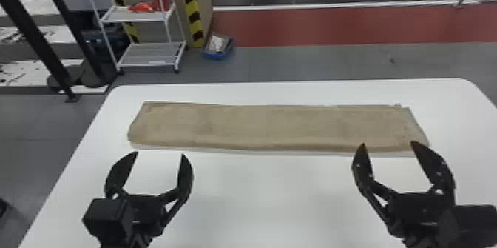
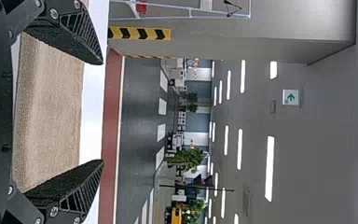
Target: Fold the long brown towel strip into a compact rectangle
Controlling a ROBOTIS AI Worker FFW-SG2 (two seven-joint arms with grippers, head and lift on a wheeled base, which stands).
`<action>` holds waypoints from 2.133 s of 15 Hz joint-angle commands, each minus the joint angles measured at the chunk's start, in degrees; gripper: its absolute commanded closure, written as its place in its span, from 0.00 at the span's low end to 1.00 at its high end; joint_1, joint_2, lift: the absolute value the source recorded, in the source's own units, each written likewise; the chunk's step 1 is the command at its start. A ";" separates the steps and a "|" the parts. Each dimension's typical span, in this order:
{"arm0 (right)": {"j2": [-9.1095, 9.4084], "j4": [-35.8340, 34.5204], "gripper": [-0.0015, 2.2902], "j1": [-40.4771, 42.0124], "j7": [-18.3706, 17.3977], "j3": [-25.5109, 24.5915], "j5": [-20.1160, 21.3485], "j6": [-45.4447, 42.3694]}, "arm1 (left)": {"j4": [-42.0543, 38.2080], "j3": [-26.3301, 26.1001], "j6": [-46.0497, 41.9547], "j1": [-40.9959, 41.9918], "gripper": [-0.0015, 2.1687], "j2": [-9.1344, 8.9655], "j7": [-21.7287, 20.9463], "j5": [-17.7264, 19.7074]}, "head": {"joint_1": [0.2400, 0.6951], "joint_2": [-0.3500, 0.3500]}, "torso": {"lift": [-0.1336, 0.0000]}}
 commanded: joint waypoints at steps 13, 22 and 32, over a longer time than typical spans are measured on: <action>0.17 1.07 0.06 -0.39 -0.10 0.09 -0.04 -0.63 | 0.71 0.00 -0.15 -0.22 0.03 -0.32 0.00 0.00 | 1.00 0.63 | 0.06; 0.17 1.07 0.06 -0.21 -0.10 0.09 -0.04 -1.51 | 0.45 0.00 -0.33 -0.04 0.03 -0.32 0.00 -0.09 | 1.00 0.63 | 0.06; -0.01 0.55 0.06 -0.83 -0.01 0.97 -0.04 -0.63 | -2.89 0.35 0.02 1.98 0.03 -0.32 0.00 -0.18 | 1.00 0.65 | 0.06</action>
